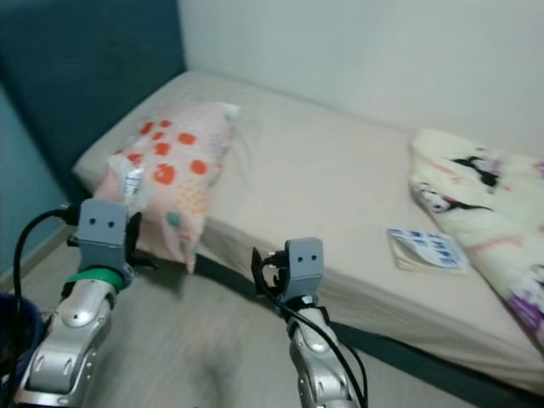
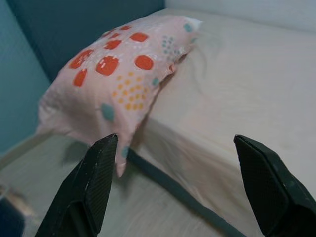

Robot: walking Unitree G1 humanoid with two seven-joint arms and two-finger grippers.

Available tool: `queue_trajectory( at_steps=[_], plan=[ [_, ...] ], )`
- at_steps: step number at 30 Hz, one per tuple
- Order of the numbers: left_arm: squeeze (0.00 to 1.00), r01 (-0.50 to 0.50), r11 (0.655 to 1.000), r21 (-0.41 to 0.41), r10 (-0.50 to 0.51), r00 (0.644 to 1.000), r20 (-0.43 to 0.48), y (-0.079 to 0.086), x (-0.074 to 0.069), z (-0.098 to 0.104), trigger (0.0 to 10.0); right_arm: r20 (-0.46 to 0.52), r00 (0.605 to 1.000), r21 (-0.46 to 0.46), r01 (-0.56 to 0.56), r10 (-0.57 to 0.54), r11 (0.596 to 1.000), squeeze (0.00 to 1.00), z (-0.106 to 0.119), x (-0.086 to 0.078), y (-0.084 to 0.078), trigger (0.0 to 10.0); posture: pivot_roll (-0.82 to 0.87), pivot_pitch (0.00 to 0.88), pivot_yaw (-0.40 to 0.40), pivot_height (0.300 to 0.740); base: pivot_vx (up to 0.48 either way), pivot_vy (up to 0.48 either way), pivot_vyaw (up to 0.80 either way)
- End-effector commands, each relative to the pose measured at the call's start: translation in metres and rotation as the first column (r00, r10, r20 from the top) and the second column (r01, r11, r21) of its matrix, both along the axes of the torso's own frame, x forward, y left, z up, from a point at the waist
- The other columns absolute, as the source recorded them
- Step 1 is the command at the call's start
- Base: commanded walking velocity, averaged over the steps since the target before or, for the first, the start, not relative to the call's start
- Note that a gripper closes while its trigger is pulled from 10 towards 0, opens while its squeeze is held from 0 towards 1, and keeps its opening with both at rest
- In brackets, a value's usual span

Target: Clean up the room

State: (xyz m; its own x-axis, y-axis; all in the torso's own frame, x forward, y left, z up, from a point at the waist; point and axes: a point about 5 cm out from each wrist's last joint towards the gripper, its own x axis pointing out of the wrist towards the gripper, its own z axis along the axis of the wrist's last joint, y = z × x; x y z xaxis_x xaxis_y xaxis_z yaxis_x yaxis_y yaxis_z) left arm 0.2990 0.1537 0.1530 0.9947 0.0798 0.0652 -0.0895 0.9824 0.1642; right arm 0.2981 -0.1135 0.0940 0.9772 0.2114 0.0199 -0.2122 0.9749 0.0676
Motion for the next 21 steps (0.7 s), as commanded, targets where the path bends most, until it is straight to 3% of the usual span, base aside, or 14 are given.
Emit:
queue_trajectory(
  at_steps=[1, 7, 8, 10, 21],
  plan=[
    [0.0, -0.008, 1.0, 0.005, 0.008, 1.0, -0.026, 0.0, 0.0, -0.004, 10.0, -0.015, 1.0, 0.002, -0.005, 0.005, 1.0, 0.0, -0.003, -0.003, 0.0, 10.0, 0.01, 0.037, -0.015, 0.74, 0.0, 0.0, 0.74],
    [0.0, 0.018, 0.996, 0.083, -0.012, 0.997, -0.075, 0.0, -0.001, -0.021, 10.0, -0.02, 1.0, -0.003, -0.017, 0.017, 1.0, 0.0, -0.006, -0.003, 0.0, 10.0, 0.01, 0.032, -0.018, 0.74, 0.0, 0.0, 0.74],
    [0.0, 0.031, 0.992, 0.12, -0.016, 0.992, -0.124, 0.003, -0.004, -0.035, 10.0, -0.029, 0.999, -0.013, -0.019, 0.019, 1.0, 0.0, -0.009, -0.003, -0.001, 10.0, 0.01, 0.028, -0.022, 0.74, 0.0, 0.0, 0.74],
    [0.0, 0.025, 0.991, 0.135, -0.004, 0.988, -0.155, 0.007, -0.006, -0.045, 10.0, -0.035, 0.999, -0.022, -0.021, 0.02, 1.0, 0.0, -0.011, -0.003, -0.002, 10.0, 0.01, 0.028, -0.023, 0.74, 0.0, 0.0, 0.74],
    [0.0, 0.016, 0.99, 0.139, 0.01, 0.983, -0.184, 0.01, -0.013, -0.055, 10.0, -0.049, 0.999, -0.041, -0.01, 0.008, 0.999, 0.0, -0.015, -0.005, -0.009, 10.0, 0.01, 0.04, -0.033, 0.74, 0.0, 0.0, 0.74]
  ],
)
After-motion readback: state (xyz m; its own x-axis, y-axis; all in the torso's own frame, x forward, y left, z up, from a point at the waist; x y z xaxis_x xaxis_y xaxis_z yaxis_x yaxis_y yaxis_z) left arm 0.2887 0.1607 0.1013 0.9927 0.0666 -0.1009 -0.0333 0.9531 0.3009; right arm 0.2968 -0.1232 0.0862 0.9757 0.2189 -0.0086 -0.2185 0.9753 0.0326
